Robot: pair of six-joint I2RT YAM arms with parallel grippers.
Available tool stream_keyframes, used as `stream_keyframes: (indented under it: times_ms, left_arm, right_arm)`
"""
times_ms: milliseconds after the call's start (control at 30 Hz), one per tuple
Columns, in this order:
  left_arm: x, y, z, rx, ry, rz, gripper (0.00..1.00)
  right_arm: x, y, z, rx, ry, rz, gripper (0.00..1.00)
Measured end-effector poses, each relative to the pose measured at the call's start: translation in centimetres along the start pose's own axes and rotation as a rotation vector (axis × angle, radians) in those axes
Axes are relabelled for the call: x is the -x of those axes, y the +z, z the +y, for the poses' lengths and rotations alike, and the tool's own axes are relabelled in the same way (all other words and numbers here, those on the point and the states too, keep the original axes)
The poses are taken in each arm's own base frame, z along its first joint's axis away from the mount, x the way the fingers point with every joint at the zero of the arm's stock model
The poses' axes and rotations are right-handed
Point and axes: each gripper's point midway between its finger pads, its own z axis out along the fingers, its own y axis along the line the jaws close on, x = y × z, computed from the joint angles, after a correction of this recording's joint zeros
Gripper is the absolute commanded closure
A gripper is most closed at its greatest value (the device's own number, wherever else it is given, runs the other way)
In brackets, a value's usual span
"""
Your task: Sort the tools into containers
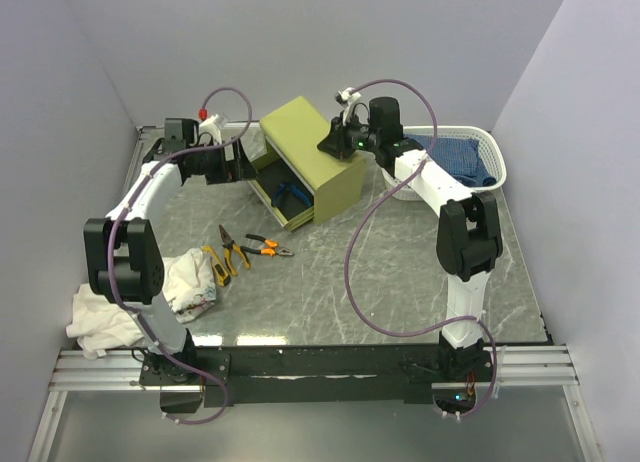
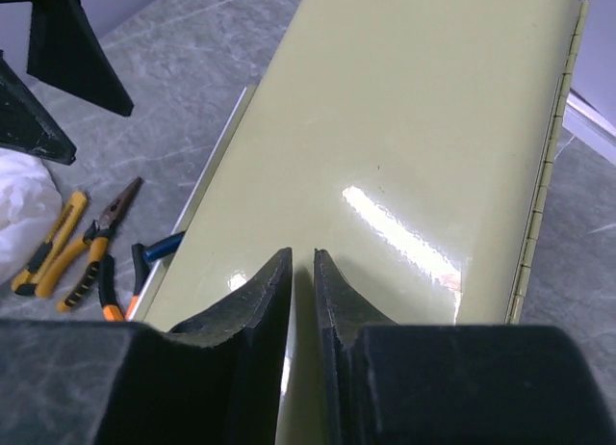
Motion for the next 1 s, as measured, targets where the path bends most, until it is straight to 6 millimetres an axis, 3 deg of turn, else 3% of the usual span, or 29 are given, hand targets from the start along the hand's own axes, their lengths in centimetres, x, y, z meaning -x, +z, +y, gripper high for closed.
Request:
stream_keyframes:
  times_ms: [167, 333, 533, 733, 900, 1000]
  left_arm:
    - [-4.1, -0.4, 2.7, 0.11, 0.024, 0.094, 0.03]
    - [-8.7, -1.2, 5.8, 0.225, -0.012, 0.214, 0.03]
    - [-10.8, -2.7, 7.7, 0.335, -0.009, 0.302, 0.03]
    - [-12.2, -3.4, 9.0, 0.423, -0.056, 0.357, 0.02]
    - [-13.4, -3.7, 9.5, 0.466, -0.099, 0.364, 0.02]
    - [-15.2, -4.0, 9.4, 0.472, -0.129, 0.38, 0.03]
  right_arm:
    - [0.0, -0.3, 1.3, 0.029, -0.097, 0.03, 0.77]
    - [-1.6, 0.0, 5.2, 0.132, -0.175, 0.101, 0.75]
    - [-3.4, 1.0, 9.4, 0.206, -0.236, 0.191, 0.61]
    - [-5.2, 2.1, 11.9, 0.218, -0.257, 0.278, 0.62]
    - [-6.7, 4.2, 12.7, 0.156, -0.238, 0.347, 0.69]
    - [-7.3, 6.6, 12.7, 0.107, -0.181, 0.364, 0.62]
